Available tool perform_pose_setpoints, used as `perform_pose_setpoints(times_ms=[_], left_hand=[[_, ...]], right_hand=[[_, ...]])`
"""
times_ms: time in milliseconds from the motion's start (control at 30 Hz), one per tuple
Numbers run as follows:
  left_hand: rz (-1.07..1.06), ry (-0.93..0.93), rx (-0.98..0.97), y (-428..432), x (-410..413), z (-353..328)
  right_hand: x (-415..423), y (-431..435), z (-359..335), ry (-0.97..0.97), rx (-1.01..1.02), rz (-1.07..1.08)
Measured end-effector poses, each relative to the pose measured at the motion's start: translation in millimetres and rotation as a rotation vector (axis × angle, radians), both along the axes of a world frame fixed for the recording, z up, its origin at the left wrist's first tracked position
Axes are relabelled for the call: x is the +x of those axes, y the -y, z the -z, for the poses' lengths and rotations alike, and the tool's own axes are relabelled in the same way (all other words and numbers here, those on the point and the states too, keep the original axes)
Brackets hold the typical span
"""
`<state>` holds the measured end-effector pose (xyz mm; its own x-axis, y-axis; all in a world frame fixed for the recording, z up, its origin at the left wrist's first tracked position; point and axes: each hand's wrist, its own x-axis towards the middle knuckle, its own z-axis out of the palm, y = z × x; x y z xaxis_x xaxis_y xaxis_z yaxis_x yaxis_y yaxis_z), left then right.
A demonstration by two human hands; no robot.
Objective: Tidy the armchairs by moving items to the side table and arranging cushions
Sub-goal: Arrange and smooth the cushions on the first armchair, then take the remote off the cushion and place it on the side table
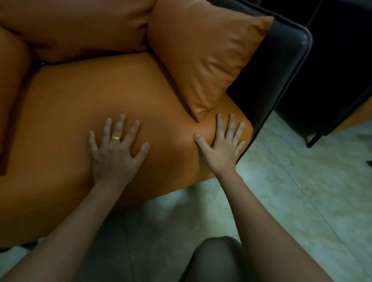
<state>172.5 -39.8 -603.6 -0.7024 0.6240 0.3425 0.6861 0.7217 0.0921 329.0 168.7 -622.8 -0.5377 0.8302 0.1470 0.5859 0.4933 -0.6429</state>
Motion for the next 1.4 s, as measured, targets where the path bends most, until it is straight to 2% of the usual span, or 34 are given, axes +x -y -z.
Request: perform_pose_setpoints(times_ms=[233,467,600,700,800,967,1100,1267,1400], left_hand=[[0.015,0.011,-0.013,2,-1,0],[0.013,0.028,-0.048,3,-2,-4],[0.004,0.182,-0.102,0,0,-17],[0.008,0.351,-0.238,0,-2,-41],[-0.019,0.647,-0.367,-7,1,-81],[-0.094,1.079,-0.172,-32,62,-162],[0.04,1.232,-0.365,-41,131,-244],[0.006,1.287,-0.367,-41,172,-349],[-0.055,1.316,-0.368,-52,183,-407]], right_hand=[[14,41,7,-0.019,-0.131,0.0],[57,28,6,0.067,-0.218,-0.178],[100,40,-10,0.157,-0.382,-0.243],[140,52,-52,0.267,-0.499,-0.248],[182,53,-109,0.286,-0.572,-0.161],[234,53,-208,0.298,-0.657,0.015],[268,62,-281,0.309,-0.748,0.138],[303,71,-376,0.26,-0.868,0.266],[316,64,-433,0.293,-0.961,0.266]])
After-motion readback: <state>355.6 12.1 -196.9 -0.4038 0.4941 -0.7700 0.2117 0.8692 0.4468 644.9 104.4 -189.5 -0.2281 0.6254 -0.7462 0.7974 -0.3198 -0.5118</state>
